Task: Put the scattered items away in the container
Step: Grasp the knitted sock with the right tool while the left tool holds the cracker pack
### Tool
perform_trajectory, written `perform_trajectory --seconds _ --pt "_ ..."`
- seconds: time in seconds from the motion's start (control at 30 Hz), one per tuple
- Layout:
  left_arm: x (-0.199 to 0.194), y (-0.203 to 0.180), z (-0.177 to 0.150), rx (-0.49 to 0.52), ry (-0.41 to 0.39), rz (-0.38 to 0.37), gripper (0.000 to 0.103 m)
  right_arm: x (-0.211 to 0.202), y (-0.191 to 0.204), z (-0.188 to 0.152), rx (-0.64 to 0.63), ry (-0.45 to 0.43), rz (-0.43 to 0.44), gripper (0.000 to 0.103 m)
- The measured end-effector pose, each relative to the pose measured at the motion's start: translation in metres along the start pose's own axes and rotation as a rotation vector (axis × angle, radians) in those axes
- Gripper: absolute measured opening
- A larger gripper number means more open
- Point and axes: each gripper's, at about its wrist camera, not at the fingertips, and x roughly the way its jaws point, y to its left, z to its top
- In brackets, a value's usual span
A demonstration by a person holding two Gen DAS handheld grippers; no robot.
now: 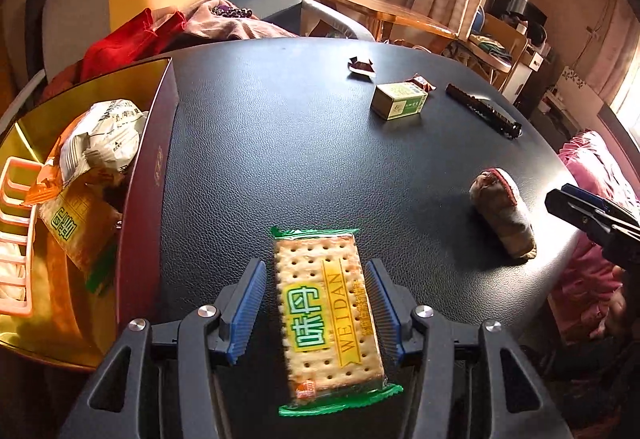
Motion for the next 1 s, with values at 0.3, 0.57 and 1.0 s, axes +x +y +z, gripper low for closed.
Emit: perform_trajectory --seconds 0.3,0.57,1.0 --pt "0.002 0.004 -0.002 0.037 0.034 -0.067 0.057 0.047 -0.001 0.012 -0.016 0.119 0.108 0.058" --pt "0.011 0.0 0.0 0.031 0.044 -0.048 0.058 0.06 0.001 0.004 0.007 0.126 0.097 0.051" --pt "0.018 -0.01 -0.006 0.084 0.045 0.02 0.057 0.064 0.012 -0.003 0.032 0.134 0.029 0.057"
